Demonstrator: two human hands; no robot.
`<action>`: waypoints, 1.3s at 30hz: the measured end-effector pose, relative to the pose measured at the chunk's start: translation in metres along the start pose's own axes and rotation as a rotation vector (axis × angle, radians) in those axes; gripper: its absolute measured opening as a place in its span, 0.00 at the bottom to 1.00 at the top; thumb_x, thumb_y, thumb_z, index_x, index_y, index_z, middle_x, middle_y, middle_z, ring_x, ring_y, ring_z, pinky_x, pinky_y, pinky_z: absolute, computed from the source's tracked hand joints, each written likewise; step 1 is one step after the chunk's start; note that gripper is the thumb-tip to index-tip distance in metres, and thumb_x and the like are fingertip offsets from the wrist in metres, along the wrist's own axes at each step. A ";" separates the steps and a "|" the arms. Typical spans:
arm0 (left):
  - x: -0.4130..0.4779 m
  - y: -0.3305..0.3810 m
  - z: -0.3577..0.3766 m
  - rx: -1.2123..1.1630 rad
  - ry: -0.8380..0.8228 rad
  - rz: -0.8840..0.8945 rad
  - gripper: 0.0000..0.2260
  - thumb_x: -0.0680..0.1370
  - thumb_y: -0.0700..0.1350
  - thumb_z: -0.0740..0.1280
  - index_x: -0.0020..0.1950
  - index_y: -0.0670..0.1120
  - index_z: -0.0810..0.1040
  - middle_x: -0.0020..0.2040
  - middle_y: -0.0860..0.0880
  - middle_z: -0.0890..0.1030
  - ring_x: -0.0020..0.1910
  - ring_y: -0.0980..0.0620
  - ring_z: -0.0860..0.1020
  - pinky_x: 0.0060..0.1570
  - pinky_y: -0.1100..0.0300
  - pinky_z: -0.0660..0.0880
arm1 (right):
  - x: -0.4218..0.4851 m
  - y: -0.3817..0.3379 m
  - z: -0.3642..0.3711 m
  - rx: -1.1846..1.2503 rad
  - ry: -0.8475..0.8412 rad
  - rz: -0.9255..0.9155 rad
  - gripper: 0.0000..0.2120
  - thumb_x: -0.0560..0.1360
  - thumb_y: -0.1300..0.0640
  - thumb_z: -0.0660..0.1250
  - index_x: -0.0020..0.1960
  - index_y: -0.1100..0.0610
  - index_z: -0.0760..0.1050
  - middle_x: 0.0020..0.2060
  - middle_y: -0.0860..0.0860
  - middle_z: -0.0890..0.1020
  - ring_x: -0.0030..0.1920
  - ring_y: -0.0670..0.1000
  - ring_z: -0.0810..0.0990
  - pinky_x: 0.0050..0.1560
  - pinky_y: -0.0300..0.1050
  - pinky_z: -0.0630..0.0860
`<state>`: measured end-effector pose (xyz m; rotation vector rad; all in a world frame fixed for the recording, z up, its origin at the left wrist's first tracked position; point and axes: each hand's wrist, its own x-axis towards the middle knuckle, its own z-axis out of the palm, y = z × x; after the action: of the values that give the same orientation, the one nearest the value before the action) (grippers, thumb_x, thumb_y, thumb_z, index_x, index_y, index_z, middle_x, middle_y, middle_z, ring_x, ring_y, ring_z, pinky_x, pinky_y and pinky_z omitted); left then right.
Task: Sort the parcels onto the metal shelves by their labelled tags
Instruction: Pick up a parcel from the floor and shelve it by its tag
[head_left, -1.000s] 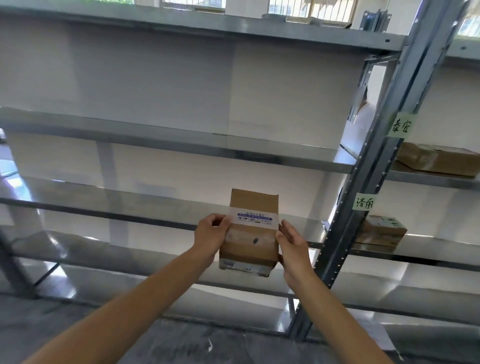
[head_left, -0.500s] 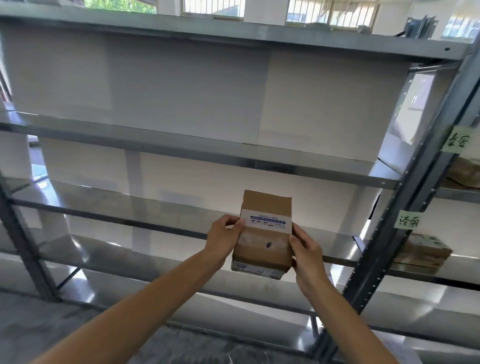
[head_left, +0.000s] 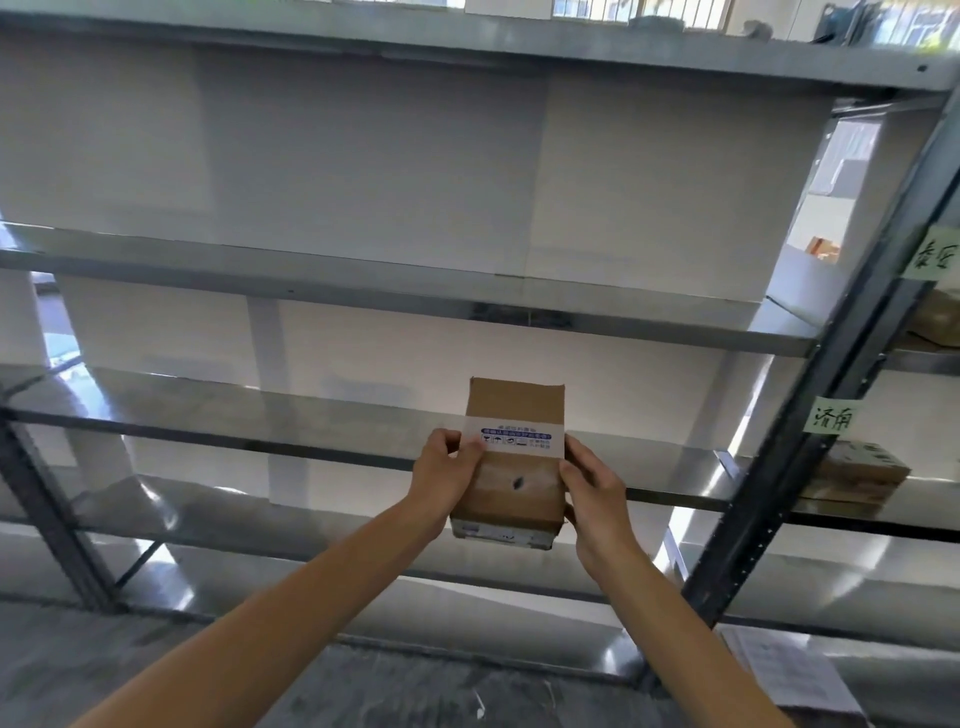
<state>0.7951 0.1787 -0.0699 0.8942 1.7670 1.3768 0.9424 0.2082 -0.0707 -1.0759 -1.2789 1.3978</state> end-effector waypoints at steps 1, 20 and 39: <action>0.001 0.000 0.001 0.010 -0.001 -0.001 0.13 0.78 0.52 0.62 0.59 0.49 0.66 0.57 0.48 0.76 0.52 0.50 0.75 0.52 0.55 0.74 | 0.000 0.000 0.000 -0.007 -0.002 -0.005 0.14 0.80 0.60 0.58 0.62 0.48 0.73 0.49 0.42 0.78 0.52 0.47 0.76 0.57 0.49 0.75; -0.009 0.011 0.023 0.215 -0.004 0.106 0.24 0.73 0.56 0.68 0.64 0.48 0.66 0.54 0.52 0.73 0.51 0.52 0.73 0.54 0.54 0.74 | -0.004 0.000 -0.022 0.012 0.023 -0.043 0.14 0.80 0.57 0.56 0.64 0.46 0.71 0.55 0.46 0.76 0.56 0.50 0.75 0.54 0.47 0.76; -0.001 0.010 0.021 -0.256 -0.429 -0.183 0.32 0.69 0.64 0.65 0.69 0.51 0.65 0.65 0.45 0.74 0.61 0.43 0.75 0.58 0.43 0.75 | 0.006 0.002 -0.065 0.354 -0.091 0.044 0.18 0.79 0.60 0.59 0.68 0.52 0.69 0.62 0.53 0.76 0.62 0.56 0.75 0.60 0.60 0.74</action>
<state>0.8149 0.1902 -0.0640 0.7953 1.2817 1.1570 1.0051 0.2261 -0.0776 -0.8099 -1.0237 1.6480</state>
